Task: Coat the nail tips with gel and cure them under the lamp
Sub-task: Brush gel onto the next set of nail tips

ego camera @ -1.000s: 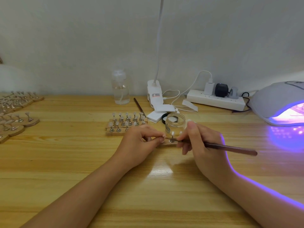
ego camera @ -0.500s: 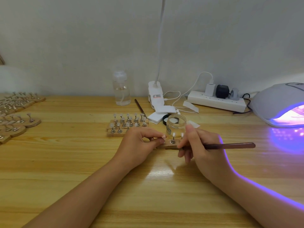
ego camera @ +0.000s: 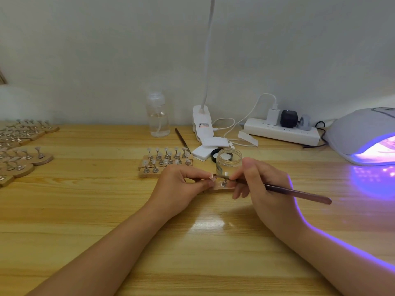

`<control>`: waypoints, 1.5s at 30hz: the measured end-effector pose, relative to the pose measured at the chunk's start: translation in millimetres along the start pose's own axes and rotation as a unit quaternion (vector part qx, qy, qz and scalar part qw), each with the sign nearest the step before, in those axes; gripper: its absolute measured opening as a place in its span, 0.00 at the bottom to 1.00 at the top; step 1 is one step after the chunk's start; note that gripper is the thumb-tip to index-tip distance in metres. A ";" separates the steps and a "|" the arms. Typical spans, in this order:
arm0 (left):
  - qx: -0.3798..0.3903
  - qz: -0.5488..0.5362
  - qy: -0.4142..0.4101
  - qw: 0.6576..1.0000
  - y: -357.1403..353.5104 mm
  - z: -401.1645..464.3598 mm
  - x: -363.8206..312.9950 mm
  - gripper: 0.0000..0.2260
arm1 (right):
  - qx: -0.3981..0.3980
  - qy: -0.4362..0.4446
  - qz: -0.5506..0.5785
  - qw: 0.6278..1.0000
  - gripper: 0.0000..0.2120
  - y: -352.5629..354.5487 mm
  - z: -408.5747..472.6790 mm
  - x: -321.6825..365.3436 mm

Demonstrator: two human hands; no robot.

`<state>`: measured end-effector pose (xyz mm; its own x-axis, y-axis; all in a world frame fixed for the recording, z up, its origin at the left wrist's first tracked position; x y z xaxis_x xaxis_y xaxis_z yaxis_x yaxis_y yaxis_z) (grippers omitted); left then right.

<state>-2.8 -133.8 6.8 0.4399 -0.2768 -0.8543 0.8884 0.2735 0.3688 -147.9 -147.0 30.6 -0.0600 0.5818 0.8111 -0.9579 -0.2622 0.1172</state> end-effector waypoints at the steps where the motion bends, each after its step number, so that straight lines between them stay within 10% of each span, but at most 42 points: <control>1: -0.004 -0.002 0.006 1.000 0.8 0.2 1.9 0.06 | 0.006 -0.010 0.008 1.000 0.19 -1.0 -1.0 -1.4; 45: 0.006 -0.011 0.011 1.000 0.0 -1.3 -2.5 0.05 | 0.006 -0.018 -0.026 0.999 0.13 0.7 0.6 3.7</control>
<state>-4.1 -131.9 8.4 0.4178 -0.2631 -0.8696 0.8991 0.2575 0.3541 -148.6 -145.6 34.0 0.0002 0.5676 0.8233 -0.9561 -0.2411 0.1665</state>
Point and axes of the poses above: each hand's wrist, its own z-axis towards the middle knuckle, its own y-axis out of the back of the hand, x = y × z, the point moved 10 cm from there along z, towards the middle knuckle, and after that the axes turned 1 degree about -y, right-handed, at the moved point
